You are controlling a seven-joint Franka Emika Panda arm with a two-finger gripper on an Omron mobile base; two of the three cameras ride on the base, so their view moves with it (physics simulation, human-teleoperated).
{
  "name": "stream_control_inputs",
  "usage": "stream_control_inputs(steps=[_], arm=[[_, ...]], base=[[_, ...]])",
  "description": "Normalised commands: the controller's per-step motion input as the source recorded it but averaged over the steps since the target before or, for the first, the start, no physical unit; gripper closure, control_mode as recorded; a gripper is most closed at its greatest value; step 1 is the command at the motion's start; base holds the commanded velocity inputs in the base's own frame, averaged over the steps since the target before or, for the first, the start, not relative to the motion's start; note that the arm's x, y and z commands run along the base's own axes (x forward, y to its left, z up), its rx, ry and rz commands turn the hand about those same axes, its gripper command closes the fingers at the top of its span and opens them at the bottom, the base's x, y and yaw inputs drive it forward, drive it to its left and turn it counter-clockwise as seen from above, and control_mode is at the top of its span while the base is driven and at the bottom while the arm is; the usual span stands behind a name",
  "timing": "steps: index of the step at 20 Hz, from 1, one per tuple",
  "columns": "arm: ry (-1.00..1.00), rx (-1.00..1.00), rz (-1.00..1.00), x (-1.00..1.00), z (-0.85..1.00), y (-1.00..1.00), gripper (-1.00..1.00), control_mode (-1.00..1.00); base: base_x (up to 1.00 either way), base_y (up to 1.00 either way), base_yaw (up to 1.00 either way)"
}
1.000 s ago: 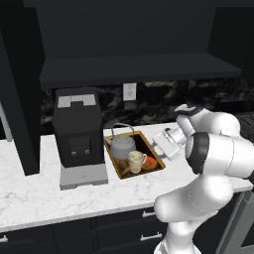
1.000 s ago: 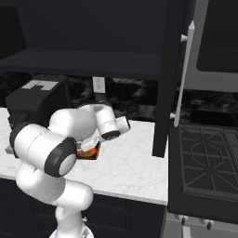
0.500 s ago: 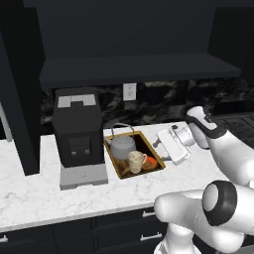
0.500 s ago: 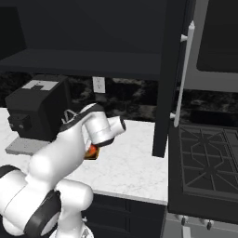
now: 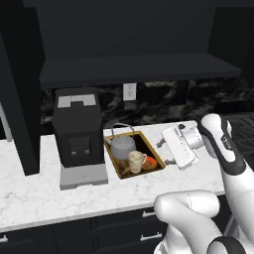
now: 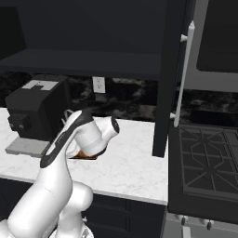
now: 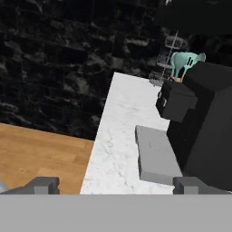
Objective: Pick the kettle from the counter and place it on the tray. Then pick the mug from the cabinet and place it on the tray. Then close the cabinet doors.
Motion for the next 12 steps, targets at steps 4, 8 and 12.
stream_control_inputs(steps=[4, 8, 12], arm=[[0.00, 0.00, 0.00, -0.38, 0.35, 0.09, -1.00, -1.00], [0.00, -0.04, 0.00, -0.37, 0.23, 0.13, -1.00, -1.00], [-0.02, -0.08, 0.00, -0.27, 0.26, 0.20, -1.00, -1.00]], base=[[0.00, 0.00, 0.00], [0.00, 0.00, 0.00], [0.00, 0.00, 0.00]])
